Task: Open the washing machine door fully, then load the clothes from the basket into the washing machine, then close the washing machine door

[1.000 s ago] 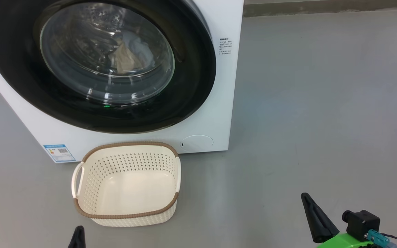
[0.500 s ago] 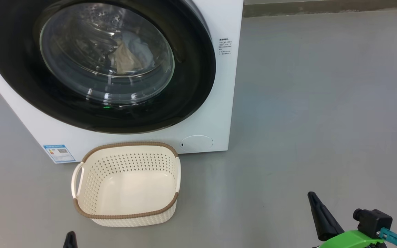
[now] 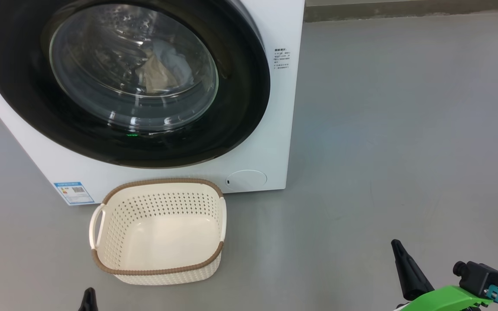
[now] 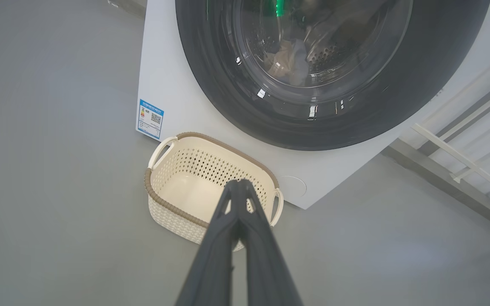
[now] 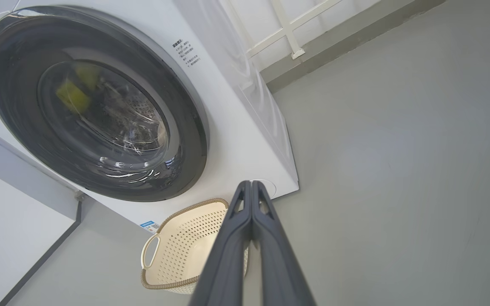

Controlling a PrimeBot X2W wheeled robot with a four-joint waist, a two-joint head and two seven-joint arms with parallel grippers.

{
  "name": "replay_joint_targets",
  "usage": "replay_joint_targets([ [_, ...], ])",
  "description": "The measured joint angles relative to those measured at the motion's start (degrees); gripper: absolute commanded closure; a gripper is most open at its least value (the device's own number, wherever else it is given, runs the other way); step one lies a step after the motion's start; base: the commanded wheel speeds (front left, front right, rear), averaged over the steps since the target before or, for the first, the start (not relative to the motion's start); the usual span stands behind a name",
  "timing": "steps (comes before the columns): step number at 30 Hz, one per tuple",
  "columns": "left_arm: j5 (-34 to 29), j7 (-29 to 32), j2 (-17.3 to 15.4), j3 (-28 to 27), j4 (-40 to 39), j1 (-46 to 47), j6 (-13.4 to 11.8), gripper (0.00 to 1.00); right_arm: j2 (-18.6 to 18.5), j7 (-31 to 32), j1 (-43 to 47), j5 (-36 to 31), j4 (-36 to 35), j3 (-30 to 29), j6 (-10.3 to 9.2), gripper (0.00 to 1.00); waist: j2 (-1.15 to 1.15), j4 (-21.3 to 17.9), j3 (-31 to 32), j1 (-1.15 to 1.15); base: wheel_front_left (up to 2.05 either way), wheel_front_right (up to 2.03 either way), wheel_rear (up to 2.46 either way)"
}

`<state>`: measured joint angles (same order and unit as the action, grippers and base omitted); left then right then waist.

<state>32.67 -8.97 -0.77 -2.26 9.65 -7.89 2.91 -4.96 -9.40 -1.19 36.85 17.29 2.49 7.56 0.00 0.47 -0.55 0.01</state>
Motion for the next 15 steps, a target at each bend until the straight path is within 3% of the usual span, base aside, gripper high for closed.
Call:
replay_joint_targets([
  [15,9.32,2.44,-0.09,-0.32,0.92,1.74,0.65,1.00,0.21,2.35,-0.08,9.17,-0.24,-1.59,0.00,1.00,0.00,-0.08,0.06,0.00,0.00,0.00,0.00],
])
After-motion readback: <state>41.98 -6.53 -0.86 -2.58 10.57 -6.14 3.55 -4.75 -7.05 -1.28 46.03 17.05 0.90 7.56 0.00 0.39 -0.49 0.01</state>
